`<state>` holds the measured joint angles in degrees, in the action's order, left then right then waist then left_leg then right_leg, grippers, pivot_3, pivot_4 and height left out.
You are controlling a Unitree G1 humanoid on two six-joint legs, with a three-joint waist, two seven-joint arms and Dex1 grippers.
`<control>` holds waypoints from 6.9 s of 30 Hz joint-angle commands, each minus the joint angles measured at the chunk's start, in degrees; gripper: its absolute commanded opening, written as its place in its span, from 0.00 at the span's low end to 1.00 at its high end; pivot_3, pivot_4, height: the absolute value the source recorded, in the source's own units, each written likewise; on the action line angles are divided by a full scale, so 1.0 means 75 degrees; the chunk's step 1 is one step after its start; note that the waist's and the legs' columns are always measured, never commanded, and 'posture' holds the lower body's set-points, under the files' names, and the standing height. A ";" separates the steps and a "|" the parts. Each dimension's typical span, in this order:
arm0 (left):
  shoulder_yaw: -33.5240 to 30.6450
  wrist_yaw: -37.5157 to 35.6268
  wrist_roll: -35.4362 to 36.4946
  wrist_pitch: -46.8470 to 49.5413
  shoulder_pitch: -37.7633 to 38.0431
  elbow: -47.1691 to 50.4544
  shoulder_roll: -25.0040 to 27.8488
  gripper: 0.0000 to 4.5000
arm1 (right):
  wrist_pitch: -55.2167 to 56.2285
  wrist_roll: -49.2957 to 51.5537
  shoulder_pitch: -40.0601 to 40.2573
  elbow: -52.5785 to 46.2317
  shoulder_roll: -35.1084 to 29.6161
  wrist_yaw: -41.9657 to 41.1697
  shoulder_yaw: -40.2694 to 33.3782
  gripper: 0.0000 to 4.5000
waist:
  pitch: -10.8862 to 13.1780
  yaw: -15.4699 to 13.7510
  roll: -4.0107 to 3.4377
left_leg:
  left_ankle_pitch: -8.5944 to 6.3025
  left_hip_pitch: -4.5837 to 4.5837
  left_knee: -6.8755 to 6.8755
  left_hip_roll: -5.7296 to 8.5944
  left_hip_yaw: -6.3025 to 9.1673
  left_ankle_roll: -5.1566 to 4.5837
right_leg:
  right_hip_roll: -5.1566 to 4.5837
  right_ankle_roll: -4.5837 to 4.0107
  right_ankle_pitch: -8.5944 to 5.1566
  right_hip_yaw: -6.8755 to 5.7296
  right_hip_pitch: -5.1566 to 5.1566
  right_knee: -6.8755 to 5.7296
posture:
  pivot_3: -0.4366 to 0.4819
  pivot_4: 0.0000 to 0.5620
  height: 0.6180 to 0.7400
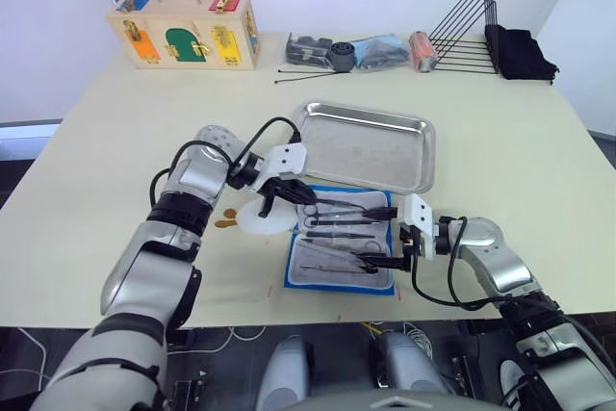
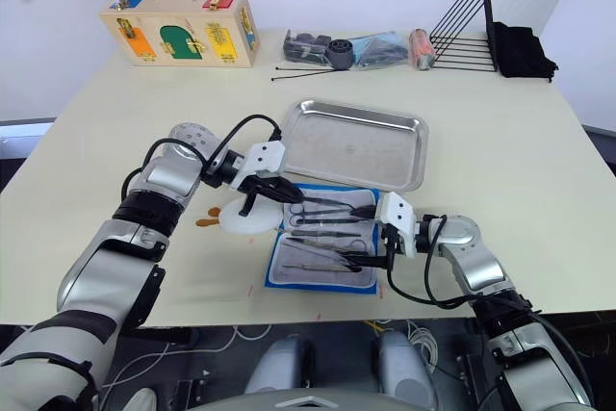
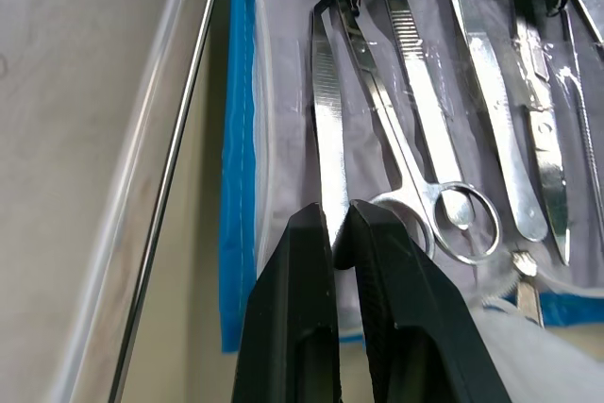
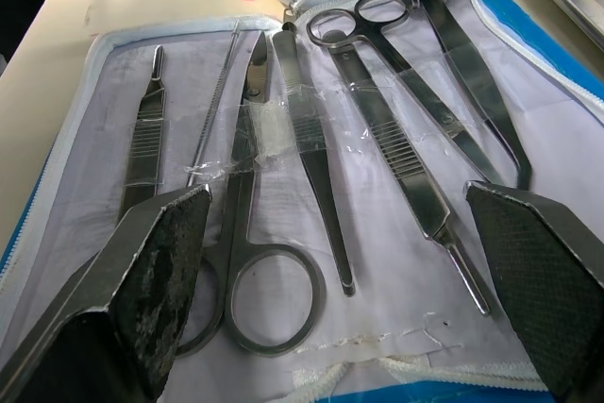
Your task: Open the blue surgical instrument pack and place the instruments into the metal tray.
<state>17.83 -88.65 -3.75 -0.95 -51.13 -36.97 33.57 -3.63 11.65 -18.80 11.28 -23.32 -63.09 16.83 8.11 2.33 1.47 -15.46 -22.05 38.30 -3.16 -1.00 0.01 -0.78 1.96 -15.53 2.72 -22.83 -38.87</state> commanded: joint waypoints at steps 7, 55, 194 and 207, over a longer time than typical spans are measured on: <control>-0.0018 -0.0152 0.0087 0.0882 0.0087 0.1166 0.0662 0.01 | -0.0493 -0.0479 0.0385 0.0583 -0.0127 0.0045 0.0408 1.00 | 0.0000 -0.0004 0.0000 | 0.0000 0.0001 0.0000 0.0000 -0.0001 0.0000 | 0.0000 0.0000 0.0000 0.0001 0.0000 0.0000 | 0.48 0.27 1.00; -0.1765 0.4054 0.1541 0.4473 0.0774 0.3679 0.0272 0.01 | -0.0483 -0.0469 0.0565 0.0450 -0.0101 0.0136 0.0465 1.00 | 0.0003 -0.0001 0.0006 | 0.0000 0.0010 -0.0003 -0.0003 -0.0001 0.0000 | -0.0003 -0.0003 -0.0003 0.0003 0.0008 0.0001 | 0.48 0.27 1.00; -0.0680 0.4454 0.2751 0.2492 0.3517 0.5348 -0.0486 0.99 | -0.0377 -0.0462 0.0602 0.0465 -0.0136 0.0297 0.0386 1.00 | 0.0010 -0.0021 0.0036 | -0.0002 0.0034 -0.0042 -0.0004 -0.0017 0.0002 | -0.0005 -0.0017 -0.0012 0.0011 0.0015 0.0016 | 0.48 0.27 1.00; -0.0660 0.3220 0.2842 0.2193 0.3421 0.4452 -0.0386 0.77 | -0.0345 -0.0473 0.0598 0.0508 -0.0086 0.0331 0.0391 1.00 | 0.0009 -0.0012 0.0037 | -0.0002 0.0036 -0.0042 -0.0004 -0.0017 0.0002 | -0.0004 -0.0018 -0.0012 0.0011 0.0015 0.0015 | 0.48 0.27 1.00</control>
<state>13.61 -62.58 16.25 16.71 -24.50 -3.96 30.25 -3.53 11.83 -16.76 9.41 -23.38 -61.01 16.90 8.18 2.24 1.74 -15.48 -21.78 37.99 -3.19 -1.12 0.02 -0.81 1.83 -15.62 2.80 -22.72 -38.75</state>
